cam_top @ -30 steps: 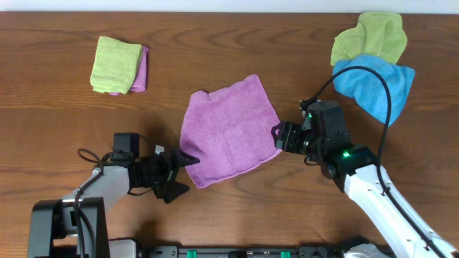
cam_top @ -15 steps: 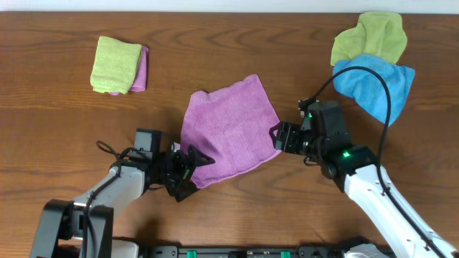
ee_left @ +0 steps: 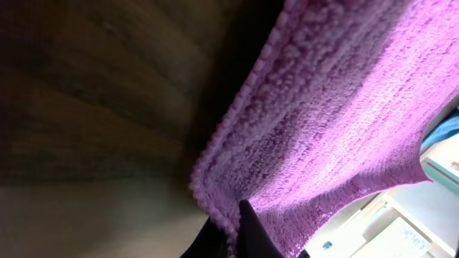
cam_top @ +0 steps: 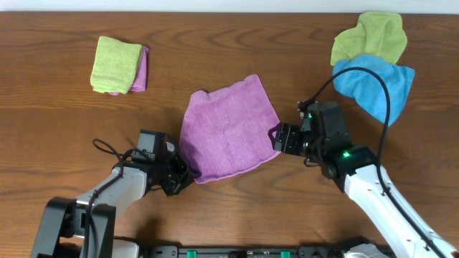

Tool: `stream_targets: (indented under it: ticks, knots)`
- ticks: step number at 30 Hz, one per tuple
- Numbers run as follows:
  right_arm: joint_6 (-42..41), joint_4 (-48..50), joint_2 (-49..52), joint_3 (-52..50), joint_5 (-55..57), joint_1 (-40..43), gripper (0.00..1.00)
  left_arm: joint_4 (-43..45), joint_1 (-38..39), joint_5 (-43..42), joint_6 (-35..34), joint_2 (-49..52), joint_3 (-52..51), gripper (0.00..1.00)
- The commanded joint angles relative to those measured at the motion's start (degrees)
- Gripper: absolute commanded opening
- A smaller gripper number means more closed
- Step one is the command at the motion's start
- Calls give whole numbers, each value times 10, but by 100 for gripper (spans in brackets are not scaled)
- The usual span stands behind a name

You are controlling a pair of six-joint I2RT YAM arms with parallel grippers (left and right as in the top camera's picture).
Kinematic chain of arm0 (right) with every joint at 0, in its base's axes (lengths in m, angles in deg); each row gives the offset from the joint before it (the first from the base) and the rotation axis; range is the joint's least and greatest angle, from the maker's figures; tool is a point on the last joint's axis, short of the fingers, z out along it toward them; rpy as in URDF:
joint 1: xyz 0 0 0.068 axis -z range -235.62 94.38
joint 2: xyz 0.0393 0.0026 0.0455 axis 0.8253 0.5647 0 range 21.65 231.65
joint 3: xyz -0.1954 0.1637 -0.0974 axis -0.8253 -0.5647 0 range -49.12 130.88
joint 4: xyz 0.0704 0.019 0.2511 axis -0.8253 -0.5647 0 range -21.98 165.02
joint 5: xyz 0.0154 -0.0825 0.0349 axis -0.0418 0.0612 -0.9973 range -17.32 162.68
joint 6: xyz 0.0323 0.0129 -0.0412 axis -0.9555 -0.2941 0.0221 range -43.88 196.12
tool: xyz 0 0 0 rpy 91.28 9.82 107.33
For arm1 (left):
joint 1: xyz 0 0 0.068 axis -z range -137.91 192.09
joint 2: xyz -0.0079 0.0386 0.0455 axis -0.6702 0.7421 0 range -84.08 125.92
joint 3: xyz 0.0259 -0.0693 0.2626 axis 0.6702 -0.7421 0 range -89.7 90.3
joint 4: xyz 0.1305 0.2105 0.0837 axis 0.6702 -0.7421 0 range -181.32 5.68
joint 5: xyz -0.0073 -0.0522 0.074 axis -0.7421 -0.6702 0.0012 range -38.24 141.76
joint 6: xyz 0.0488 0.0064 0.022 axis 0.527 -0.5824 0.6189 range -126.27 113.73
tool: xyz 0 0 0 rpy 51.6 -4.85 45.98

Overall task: Fold the cloth
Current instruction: 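Grasp the pink cloth's left and right front corners with both grippers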

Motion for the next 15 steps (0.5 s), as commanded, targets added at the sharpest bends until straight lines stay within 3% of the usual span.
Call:
stream_targets:
  ticks: [1,15]
  knots:
    - [13,-19,-3,12,35,4,75,1,-1,21,17,9,-7,6]
    - [-14,15,132,12,42,10,75,-41,-2,-6,119,9,-5,6]
